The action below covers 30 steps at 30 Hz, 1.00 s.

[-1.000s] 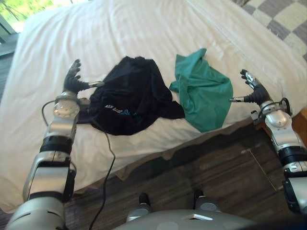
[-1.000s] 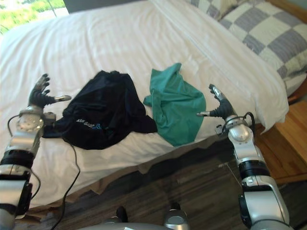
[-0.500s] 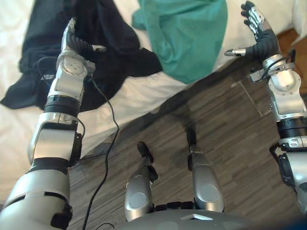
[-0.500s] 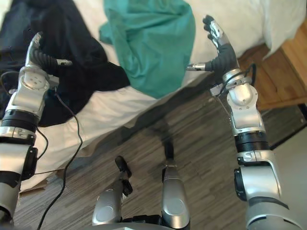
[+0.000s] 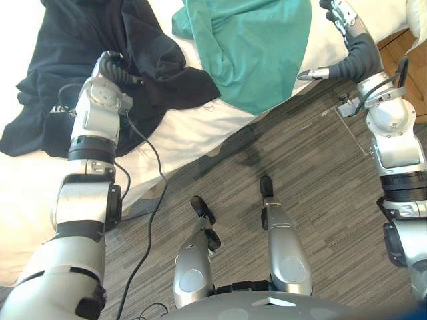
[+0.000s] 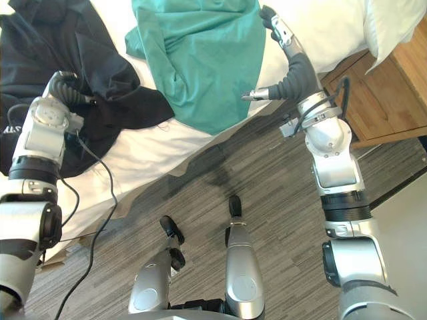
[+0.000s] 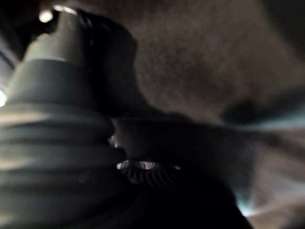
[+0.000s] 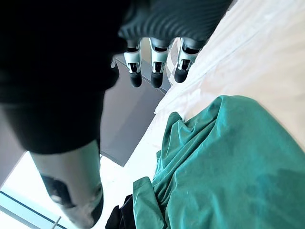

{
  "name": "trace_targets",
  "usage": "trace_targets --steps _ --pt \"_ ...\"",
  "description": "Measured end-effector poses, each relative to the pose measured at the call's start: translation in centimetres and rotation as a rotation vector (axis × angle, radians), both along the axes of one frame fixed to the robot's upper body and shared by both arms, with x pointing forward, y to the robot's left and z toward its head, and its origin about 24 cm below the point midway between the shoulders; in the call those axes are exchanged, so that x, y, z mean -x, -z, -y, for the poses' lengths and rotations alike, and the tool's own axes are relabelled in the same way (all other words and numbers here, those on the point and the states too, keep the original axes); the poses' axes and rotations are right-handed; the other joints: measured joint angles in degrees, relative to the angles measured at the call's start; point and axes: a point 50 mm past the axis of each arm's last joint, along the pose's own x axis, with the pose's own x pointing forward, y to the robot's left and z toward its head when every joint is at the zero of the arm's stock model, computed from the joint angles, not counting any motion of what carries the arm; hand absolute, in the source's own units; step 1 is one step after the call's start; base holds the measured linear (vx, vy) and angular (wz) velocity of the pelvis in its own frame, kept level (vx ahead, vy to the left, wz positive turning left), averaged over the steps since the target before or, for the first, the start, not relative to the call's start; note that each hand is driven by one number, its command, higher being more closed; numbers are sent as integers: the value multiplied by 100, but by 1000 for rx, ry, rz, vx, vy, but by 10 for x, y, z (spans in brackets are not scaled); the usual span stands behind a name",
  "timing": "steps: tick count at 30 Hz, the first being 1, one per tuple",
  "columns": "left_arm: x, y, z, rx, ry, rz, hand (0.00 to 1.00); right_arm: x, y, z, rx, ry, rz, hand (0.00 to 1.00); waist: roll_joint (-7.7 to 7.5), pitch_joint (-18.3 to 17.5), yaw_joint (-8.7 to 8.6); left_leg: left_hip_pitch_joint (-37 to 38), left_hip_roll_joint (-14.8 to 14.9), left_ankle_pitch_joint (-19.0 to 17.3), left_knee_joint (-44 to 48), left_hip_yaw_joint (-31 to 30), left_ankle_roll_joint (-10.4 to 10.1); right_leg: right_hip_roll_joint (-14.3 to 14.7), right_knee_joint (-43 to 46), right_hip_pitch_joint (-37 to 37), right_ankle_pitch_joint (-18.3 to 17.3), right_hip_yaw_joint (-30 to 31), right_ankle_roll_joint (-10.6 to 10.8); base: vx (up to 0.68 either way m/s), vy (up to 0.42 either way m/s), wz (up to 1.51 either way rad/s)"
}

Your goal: Tidy the bed and pick cloth on bed and put in laundry

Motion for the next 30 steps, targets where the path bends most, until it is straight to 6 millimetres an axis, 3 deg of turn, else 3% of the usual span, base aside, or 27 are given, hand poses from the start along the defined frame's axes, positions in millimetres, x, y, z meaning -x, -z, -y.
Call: trace_targets --steps 2,5,9,12,15,16,17,18,19,20,21,22,24,27,28,30 --pt "8 23 2 137 58 40 100 -1 -8 3 53 60 20 0 104 -61 58 4 -9 57 -22 -151 44 -52 69 98 -89 -209 10 88 -48 40" --pt "22 55 15 244 174 57 100 -6 -18 16 159 190 34 0 209 -154 296 -12 -9 119 -2 -422 36 -120 243 162 -262 -482 -18 92 -65 47" --pt "41 83 30 265 252 65 100 -21 -25 34 245 329 -11 0 342 -253 508 -127 -20 195 -9 -721 34 -161 338 188 -378 -755 -65 48 -51 41" --pt "59 103 38 245 291 33 100 -33 -18 60 323 461 -117 0 484 -323 624 -243 -64 365 -88 -1023 73 -162 339 226 -430 -987 -92 28 -49 44" --pt "75 125 45 230 325 -38 100 -37 -19 92 369 589 -202 0 793 -331 789 -293 -66 445 -184 -1240 64 -168 317 266 -432 -1162 -94 31 -19 29" --pt "85 136 47 228 352 -89 100 -35 -26 104 375 638 -211 0 966 -311 835 -304 -87 503 -266 -1283 73 -179 309 267 -433 -1224 -94 10 9 22" --pt "99 157 50 224 377 -191 100 -33 -33 113 386 682 -218 0 1125 -270 874 -317 -107 542 -314 -1345 77 -195 302 267 -433 -1271 -93 11 12 27" --pt "123 193 52 227 382 -375 100 -32 -38 121 390 716 -232 0 1256 -213 884 -357 -113 545 -322 -1372 74 -211 300 255 -437 -1327 -87 8 10 18" --pt "130 204 53 230 382 -427 100 -32 -39 124 394 726 -236 0 1283 -209 890 -384 -116 547 -319 -1377 76 -217 301 237 -441 -1341 -82 15 10 23" --pt "175 260 57 280 362 -748 100 -29 -41 136 423 790 -264 0 1360 -173 939 -509 -136 588 -318 -1401 89 -250 327 131 -455 -1389 -86 21 5 18" --pt "194 278 60 293 364 -873 100 -29 -42 140 433 813 -277 0 1367 -115 955 -530 -139 610 -335 -1417 89 -255 334 110 -457 -1402 -87 36 -2 24" --pt "235 308 68 329 364 -1091 100 -26 -44 149 445 856 -291 0 1363 -35 983 -583 -154 662 -389 -1477 77 -279 358 46 -466 -1445 -91 28 -7 24" --pt "285 330 88 398 417 -1301 100 -15 -61 168 463 961 -290 0 1365 -36 1160 -716 -225 763 -430 -1532 55 -378 456 -98 -492 -1505 -109 19 7 27" --pt "323 338 103 440 511 -1444 100 -11 -64 183 495 1057 -357 0 1379 -45 1266 -730 -341 813 -433 -1618 46 -508 462 -65 -567 -1587 -166 -35 32 22" --pt "330 339 106 447 528 -1466 100 -11 -64 184 500 1064 -363 100 1398 -59 1264 -762 -356 800 -433 -1664 35 -531 460 -69 -582 -1615 -185 -49 42 22" --pt "342 341 116 453 584 -1513 100 -6 -68 189 507 1091 -368 100 1504 -138 1288 -935 -386 659 -435 -1696 -6 -573 420 -188 -518 -1662 -168 -43 52 12"
